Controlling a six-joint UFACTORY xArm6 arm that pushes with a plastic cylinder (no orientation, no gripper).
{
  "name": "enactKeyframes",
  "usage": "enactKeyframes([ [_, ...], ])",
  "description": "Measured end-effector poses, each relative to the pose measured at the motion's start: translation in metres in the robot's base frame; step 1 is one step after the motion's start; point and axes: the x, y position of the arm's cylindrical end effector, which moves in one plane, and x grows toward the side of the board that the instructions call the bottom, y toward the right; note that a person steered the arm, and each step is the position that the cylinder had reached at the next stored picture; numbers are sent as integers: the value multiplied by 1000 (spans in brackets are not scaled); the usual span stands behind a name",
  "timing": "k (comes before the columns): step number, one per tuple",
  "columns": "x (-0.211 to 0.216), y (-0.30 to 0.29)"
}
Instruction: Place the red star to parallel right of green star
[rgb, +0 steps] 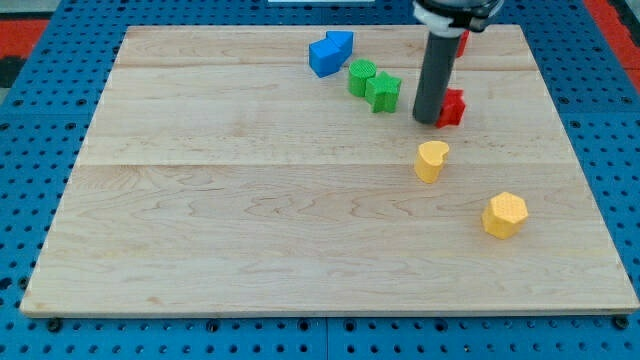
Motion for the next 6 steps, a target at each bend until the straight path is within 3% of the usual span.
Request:
enactKeyframes([
  [1,-10,21],
  [2,17,2],
  [4,-20,45],
  [6,6,66],
])
